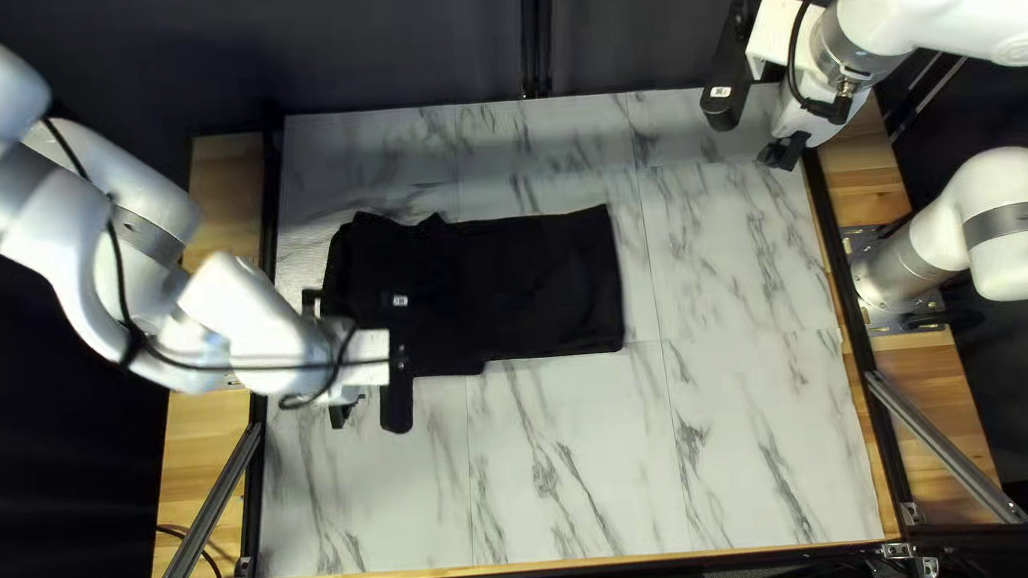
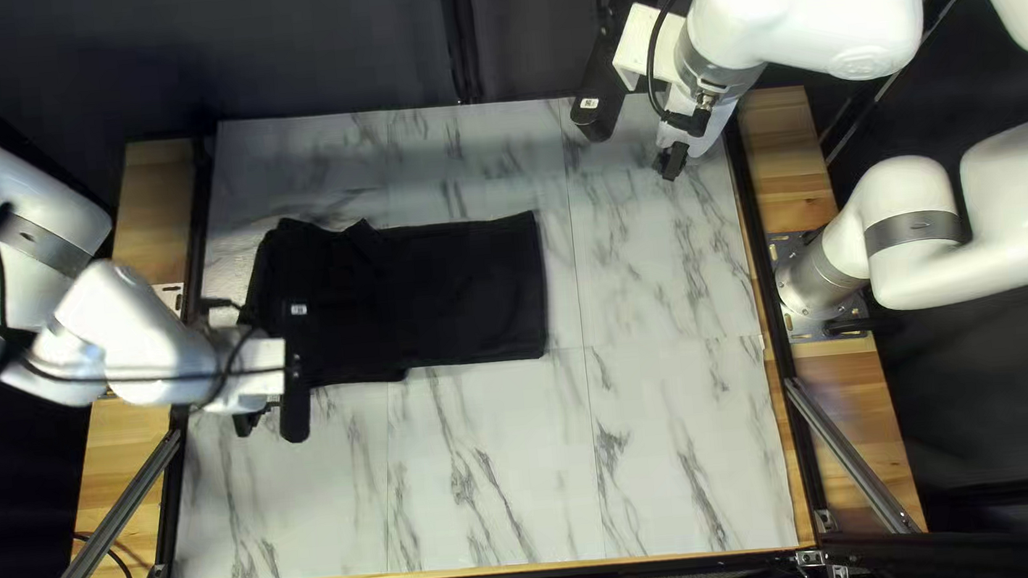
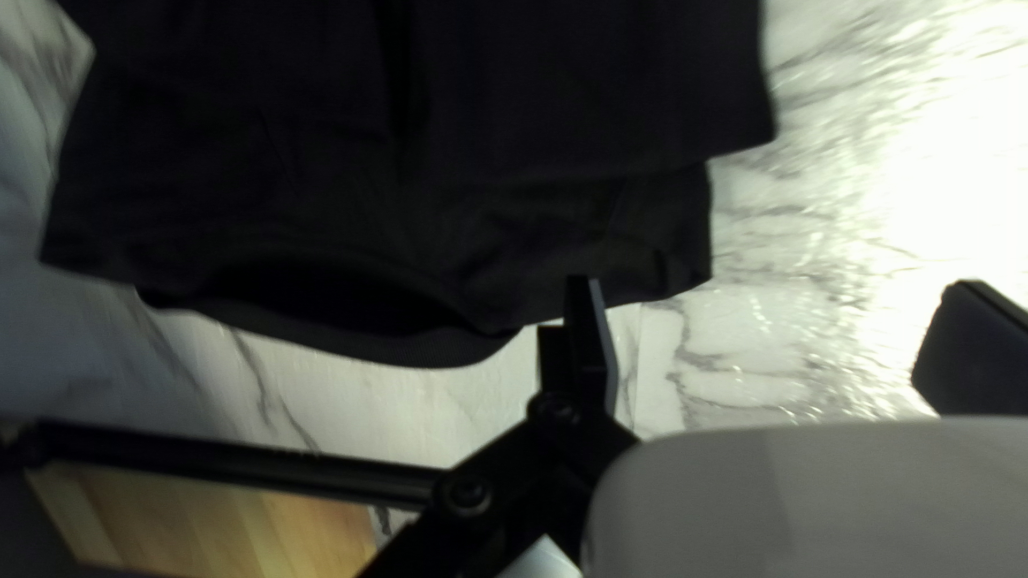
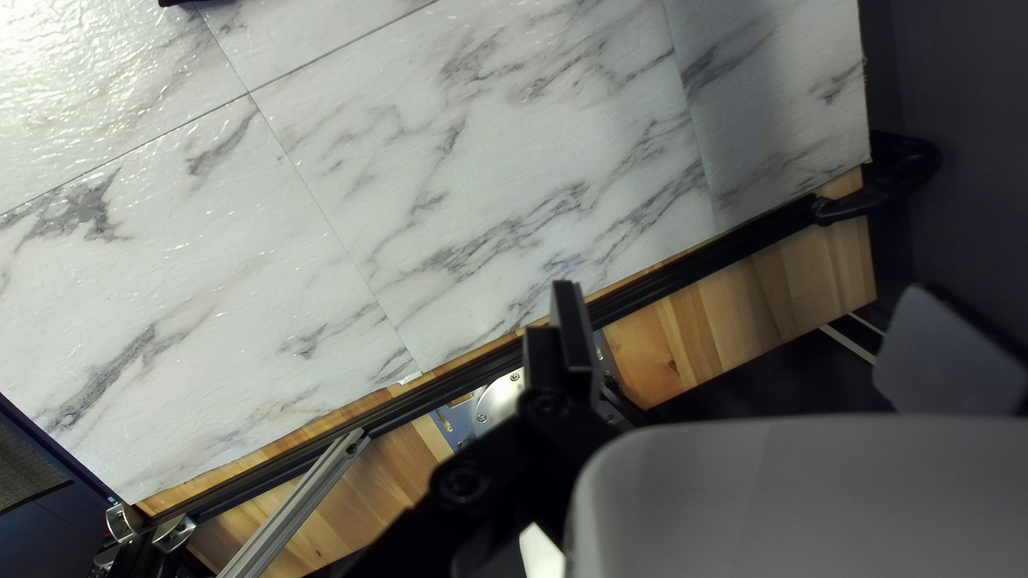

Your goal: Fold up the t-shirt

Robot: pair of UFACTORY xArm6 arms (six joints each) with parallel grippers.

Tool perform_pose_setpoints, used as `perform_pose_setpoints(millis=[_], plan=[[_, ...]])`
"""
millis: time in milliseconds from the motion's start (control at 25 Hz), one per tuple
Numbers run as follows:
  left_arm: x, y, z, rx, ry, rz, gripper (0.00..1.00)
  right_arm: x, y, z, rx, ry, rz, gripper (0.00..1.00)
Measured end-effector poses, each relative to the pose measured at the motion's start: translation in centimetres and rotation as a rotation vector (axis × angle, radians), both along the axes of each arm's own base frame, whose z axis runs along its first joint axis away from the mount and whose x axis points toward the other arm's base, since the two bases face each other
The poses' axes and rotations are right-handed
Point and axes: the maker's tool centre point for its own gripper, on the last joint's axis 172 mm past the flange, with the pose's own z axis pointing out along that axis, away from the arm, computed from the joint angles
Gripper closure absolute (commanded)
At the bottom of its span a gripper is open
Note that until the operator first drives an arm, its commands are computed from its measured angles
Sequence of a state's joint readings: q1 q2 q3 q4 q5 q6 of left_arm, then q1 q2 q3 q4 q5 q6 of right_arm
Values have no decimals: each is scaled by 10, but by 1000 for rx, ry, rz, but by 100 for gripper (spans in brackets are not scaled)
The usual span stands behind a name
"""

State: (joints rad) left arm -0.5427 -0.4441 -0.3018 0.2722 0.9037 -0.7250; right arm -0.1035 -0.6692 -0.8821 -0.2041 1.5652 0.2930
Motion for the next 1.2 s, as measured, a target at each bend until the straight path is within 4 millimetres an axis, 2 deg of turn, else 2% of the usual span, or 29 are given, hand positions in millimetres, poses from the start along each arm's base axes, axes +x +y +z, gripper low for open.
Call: perform_pose_setpoints(millis=[160, 280, 320, 360, 400, 480, 520, 560, 600, 760, 1000, 1200], plan=[[-3, -2, -19, 32, 20, 33, 6, 0, 0, 0, 0, 0, 0, 0], [-3, 1, -26, 32, 23, 43, 20, 0, 0, 0, 0, 0, 0, 0], [-2, 2, -27, 32, 24, 43, 28, 0, 0, 0, 0, 0, 0, 0], [-1, 3, -28, 30, 24, 42, 28, 0, 0, 0, 0, 0, 0, 0], [0, 4, -30, 28, 24, 41, 44, 0, 0, 0, 0, 0, 0, 0], [3, 6, -35, 23, 25, 35, 66, 0, 0, 0, 0, 0, 0, 0], [3, 8, -37, 20, 26, 31, 69, 0, 0, 0, 0, 0, 0, 0], [4, 9, -39, 16, 27, 28, 85, 0, 0, 0, 0, 0, 0, 0], [4, 11, -41, 12, 29, 24, 94, 0, 0, 0, 0, 0, 0, 0], [1, 16, -47, -5, 36, 16, 99, 0, 0, 0, 0, 0, 0, 0], [-4, 21, -50, -18, 45, 21, 100, 0, 0, 0, 0, 0, 0, 0], [8, 19, -35, -5, 46, 18, 99, 0, 0, 0, 0, 0, 0, 0]])
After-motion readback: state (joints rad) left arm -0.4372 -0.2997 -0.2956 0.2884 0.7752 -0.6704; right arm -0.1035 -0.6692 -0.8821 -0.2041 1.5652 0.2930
